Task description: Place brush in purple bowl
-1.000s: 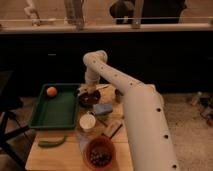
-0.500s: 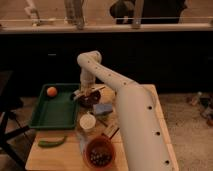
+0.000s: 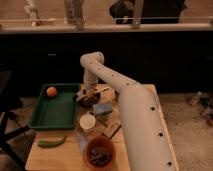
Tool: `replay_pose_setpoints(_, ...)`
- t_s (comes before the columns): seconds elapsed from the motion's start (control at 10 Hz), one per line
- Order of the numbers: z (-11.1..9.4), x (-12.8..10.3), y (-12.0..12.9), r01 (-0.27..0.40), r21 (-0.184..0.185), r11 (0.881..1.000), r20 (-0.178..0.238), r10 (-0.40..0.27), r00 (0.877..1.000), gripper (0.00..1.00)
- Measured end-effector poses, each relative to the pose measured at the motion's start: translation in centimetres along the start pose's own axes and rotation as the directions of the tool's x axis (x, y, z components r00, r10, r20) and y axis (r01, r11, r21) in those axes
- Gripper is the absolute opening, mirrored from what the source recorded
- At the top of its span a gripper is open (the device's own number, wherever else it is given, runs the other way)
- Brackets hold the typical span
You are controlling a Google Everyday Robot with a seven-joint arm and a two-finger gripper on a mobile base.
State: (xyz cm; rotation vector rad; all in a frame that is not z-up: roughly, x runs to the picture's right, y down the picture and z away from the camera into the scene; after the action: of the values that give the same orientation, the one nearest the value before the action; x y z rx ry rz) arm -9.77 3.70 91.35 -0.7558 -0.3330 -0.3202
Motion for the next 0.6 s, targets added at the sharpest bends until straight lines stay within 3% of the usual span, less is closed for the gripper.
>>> replay_pose_setpoints(0.1, -0.03, 0.04, 0.05, -0.007, 0.0, 1.0, 0.001, 0.007, 1.0, 0.04)
replay_pose_setpoints(0.6, -0.03, 0.37, 0.4, -0.017, -0.017, 1.0, 0.02, 0.017, 1.0, 0.55)
